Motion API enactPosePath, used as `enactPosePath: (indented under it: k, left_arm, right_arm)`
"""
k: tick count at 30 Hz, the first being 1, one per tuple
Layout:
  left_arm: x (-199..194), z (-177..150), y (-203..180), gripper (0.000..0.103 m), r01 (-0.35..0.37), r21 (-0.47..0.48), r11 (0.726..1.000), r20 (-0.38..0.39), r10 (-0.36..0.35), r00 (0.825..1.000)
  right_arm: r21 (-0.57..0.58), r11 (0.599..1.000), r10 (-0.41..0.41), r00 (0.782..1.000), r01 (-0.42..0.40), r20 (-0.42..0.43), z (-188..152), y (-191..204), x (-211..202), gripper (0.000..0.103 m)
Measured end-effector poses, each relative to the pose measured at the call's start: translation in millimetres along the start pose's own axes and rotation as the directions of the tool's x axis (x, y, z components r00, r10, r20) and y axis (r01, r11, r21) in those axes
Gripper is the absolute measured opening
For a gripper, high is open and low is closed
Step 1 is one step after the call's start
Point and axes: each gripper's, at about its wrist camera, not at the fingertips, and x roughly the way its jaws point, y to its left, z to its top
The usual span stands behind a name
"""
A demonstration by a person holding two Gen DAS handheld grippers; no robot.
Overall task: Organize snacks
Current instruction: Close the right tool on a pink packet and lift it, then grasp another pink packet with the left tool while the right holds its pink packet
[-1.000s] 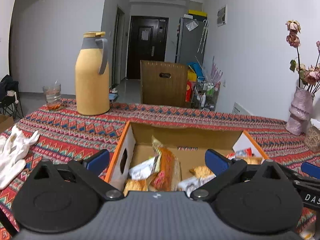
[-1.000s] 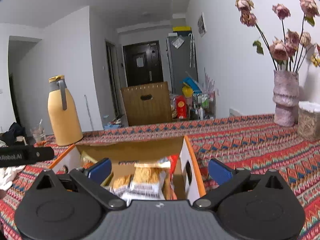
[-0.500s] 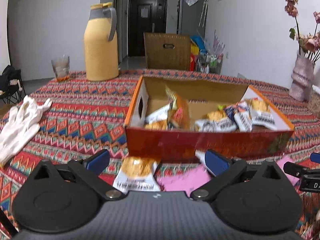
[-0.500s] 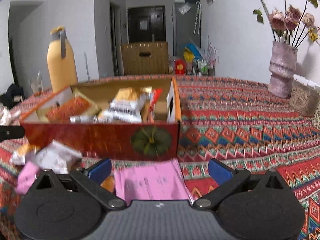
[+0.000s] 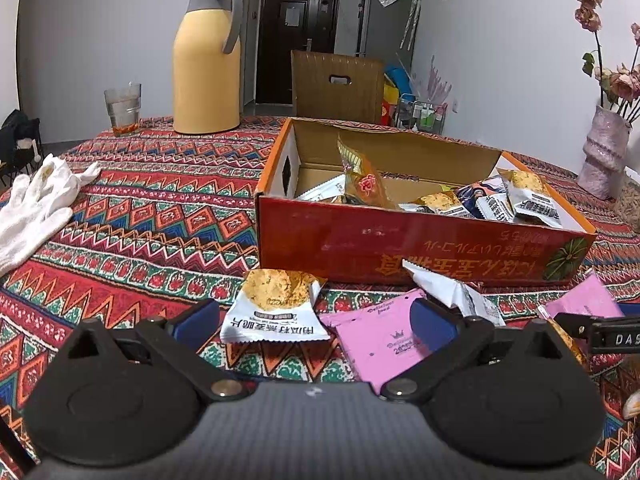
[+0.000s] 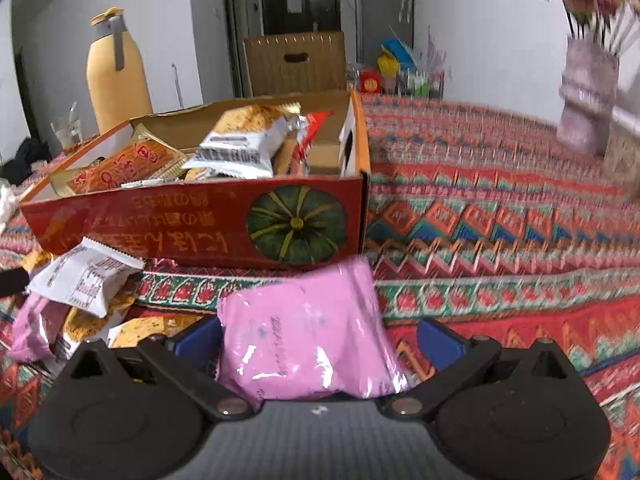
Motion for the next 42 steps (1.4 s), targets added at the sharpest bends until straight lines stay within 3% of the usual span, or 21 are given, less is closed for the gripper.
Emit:
enactPosePath:
  k: [3, 9, 10, 14, 17, 27, 35, 38, 41, 42]
  left_arm:
    - [0.2, -0.3, 1.5, 0.103, 0.006, -0.008, 1.0, 0.001, -0.006, 1.0]
    - [0.0, -1.6, 1.2, 0.103, 0.006, -0.006, 1.0, 0.0, -0.006, 1.0]
    - [0.0, -1.6, 1.2, 0.103, 0.007, -0.006, 1.0, 0.0, -0.007, 1.0]
    - [0.0, -0.4, -0.5, 0.103, 0.011, 0.003, 1.0, -0.009, -0.011, 1.0]
    - [-2.5, 2.2, -4.3, 0.103, 0.022, 0.023, 0.999, -0.022, -0.022, 1.0]
    - [-2.1, 5.5, -26.5, 0.103, 0.05, 0.027, 0.998, -0.119, -0.047, 0.992]
    - [13.7, 4.9, -40.7, 0.103, 0.016, 0.02, 1.0, -0.165, -0.012, 0.986]
    - [15.4, 5.0, -44.2, 0.096, 0.017, 0.009, 1.0, -0.165, -0.015, 0.986]
    - [17.2, 3.5, -47.6, 0.074, 0.041, 0.004, 0.999, -0.181, -0.04, 0.983]
    - [18.9, 2.2, -48.1, 0.072, 0.039, 0.0, 0.999, -0.19, -0.038, 0.981]
  right_arm:
    - [-0.035, 0.999, -0.03, 1.0, 0.031, 0.007, -4.1, 7.4, 1.9, 0.103]
    - [-0.047, 0.999, -0.017, 1.0, 0.017, 0.002, -3.2, 8.1, 1.4, 0.101]
    - [-0.051, 0.999, -0.01, 1.0, 0.01, 0.006, -3.7, 9.5, 0.1, 0.099]
    - [-0.07, 0.997, 0.023, 1.0, -0.022, 0.018, -6.2, 13.3, -11.0, 0.071]
    - [-0.078, 0.997, 0.027, 0.998, -0.023, 0.052, -12.4, 16.6, -22.5, 0.065]
    - [0.032, 0.999, -0.025, 0.974, 0.018, 0.225, -35.9, 11.1, -64.9, 0.065]
    - [0.099, 0.995, -0.03, 0.967, 0.005, 0.253, -52.2, 3.3, -77.2, 0.065]
    - [0.108, 0.994, -0.026, 0.967, -0.001, 0.252, -55.7, 2.0, -77.4, 0.065]
    - [0.111, 0.994, -0.02, 0.968, -0.008, 0.249, -59.1, 2.3, -77.1, 0.065]
    - [0.111, 0.994, -0.017, 0.969, -0.011, 0.247, -60.1, 2.5, -76.8, 0.065]
